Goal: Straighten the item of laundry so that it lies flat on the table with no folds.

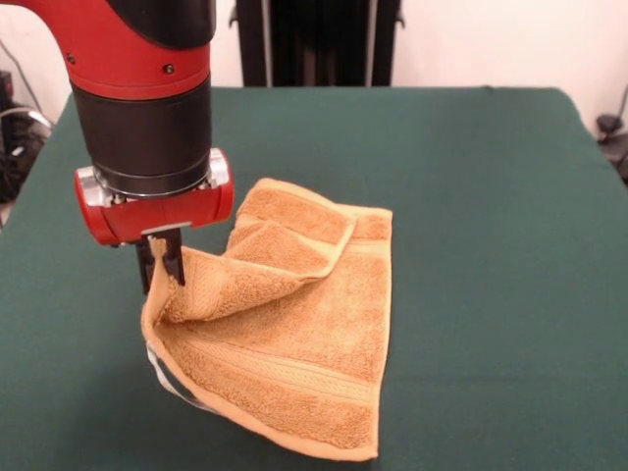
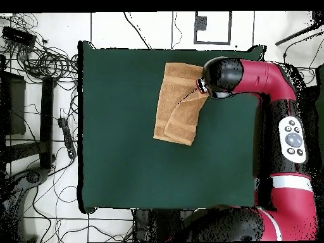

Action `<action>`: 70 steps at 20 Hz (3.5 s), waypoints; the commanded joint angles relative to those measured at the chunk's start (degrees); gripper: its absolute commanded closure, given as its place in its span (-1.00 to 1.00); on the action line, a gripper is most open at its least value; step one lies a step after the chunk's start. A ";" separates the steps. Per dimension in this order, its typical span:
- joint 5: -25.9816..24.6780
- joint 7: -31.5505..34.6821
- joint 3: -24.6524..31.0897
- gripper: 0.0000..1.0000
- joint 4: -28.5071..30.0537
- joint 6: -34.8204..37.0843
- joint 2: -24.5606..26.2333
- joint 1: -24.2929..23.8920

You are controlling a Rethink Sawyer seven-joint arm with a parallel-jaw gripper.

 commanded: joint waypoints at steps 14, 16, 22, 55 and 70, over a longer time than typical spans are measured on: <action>-1.83 -19.63 4.61 1.00 7.50 0.89 -0.62 -0.87; -1.72 -19.62 4.54 1.00 8.39 0.21 -1.07 -1.55; -2.30 -20.47 4.44 1.00 9.02 0.36 -1.84 -2.42; -3.68 -18.25 4.18 1.00 20.51 -10.52 -3.65 -8.75; -3.36 -23.70 5.21 1.00 19.97 -6.51 -2.28 -10.23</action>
